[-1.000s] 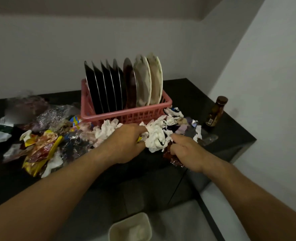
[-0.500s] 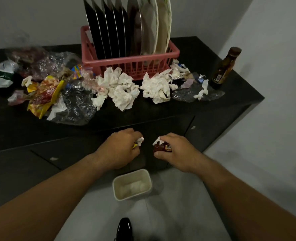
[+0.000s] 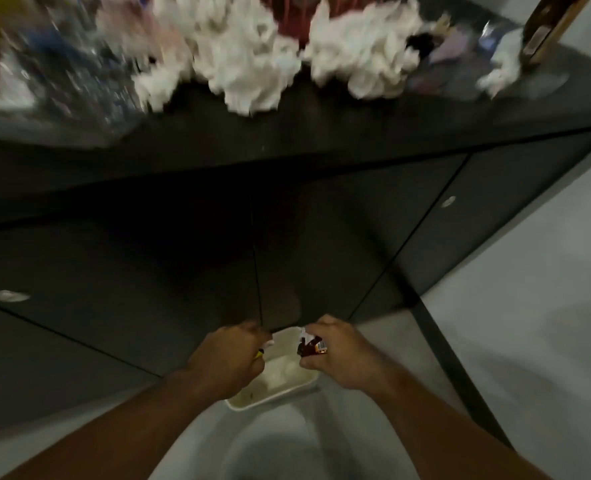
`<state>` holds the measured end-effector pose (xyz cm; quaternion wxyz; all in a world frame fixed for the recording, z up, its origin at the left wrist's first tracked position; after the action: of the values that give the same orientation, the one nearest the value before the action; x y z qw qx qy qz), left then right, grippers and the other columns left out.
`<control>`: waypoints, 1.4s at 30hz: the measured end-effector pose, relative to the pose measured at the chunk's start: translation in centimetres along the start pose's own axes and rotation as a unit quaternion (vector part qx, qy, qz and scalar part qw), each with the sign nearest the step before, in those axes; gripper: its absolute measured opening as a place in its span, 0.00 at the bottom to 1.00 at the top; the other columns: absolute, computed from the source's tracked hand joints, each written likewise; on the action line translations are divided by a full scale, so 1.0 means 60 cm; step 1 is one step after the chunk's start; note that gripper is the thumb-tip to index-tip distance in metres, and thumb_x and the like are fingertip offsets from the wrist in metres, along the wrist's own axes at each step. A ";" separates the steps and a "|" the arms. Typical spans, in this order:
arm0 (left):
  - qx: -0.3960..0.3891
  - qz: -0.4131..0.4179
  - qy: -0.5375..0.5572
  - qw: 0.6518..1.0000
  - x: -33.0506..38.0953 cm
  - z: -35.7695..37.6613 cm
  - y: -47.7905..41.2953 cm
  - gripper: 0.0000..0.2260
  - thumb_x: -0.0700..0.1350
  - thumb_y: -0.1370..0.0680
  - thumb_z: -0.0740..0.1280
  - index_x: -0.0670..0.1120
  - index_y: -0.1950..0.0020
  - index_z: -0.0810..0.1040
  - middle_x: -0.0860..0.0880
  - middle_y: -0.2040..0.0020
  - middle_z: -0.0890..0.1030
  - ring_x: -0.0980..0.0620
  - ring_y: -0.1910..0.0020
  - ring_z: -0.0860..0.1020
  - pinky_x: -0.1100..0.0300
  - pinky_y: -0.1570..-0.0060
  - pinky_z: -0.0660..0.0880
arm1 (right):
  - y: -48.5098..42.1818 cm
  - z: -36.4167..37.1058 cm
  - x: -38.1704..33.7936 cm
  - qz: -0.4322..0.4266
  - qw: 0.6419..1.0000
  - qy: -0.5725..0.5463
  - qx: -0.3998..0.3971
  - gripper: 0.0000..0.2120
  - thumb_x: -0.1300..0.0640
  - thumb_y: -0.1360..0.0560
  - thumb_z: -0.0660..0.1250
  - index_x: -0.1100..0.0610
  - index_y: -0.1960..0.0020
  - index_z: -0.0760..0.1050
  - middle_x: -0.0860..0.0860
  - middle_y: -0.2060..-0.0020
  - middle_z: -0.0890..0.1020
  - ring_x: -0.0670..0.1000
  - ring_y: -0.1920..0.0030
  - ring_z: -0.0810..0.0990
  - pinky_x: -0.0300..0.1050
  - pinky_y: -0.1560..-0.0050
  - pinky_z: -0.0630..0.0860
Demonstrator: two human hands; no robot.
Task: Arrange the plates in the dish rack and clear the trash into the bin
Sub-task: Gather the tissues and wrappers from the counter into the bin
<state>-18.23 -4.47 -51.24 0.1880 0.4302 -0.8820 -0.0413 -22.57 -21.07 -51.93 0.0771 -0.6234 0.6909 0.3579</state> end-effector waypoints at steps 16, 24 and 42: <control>0.025 -0.039 0.019 0.999 -0.190 0.409 -0.123 0.14 0.55 0.25 0.63 0.55 0.41 0.72 0.55 0.42 0.75 0.50 0.47 0.77 0.59 0.54 0.70 | -0.307 0.413 0.229 0.004 0.992 0.093 -0.081 0.23 0.47 0.27 0.71 0.51 0.34 0.75 0.52 0.36 0.75 0.54 0.38 0.76 0.48 0.37 0.73; -0.054 -0.041 0.007 0.998 -0.167 0.491 -0.178 0.20 0.59 0.25 0.61 0.55 0.35 0.69 0.51 0.36 0.74 0.48 0.41 0.75 0.54 0.46 0.72 | -0.251 0.330 0.223 -0.005 0.997 0.071 -0.014 0.09 0.53 0.21 0.64 0.51 0.44 0.79 0.50 0.45 0.80 0.48 0.52 0.78 0.41 0.52 0.75; 0.042 0.178 -0.100 0.978 0.119 -0.032 -0.022 0.23 0.63 0.22 0.46 0.52 0.44 0.73 0.51 0.46 0.76 0.50 0.49 0.76 0.56 0.58 0.71 | 0.025 -0.122 0.014 -0.011 0.999 0.017 0.029 0.03 0.47 0.23 0.66 0.42 0.54 0.78 0.40 0.59 0.81 0.39 0.58 0.80 0.43 0.53 0.81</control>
<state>-20.55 -10.67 -47.68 0.0851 0.2674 -0.9597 -0.0127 -21.62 -26.10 -46.45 0.0876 -0.6343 0.6956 0.3259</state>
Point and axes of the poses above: each hand's wrist, its own y-axis away from the middle knuckle, its own z-axis out of the palm, x = y × z, the point moved 7 cm from there along -y, towards the middle knuckle
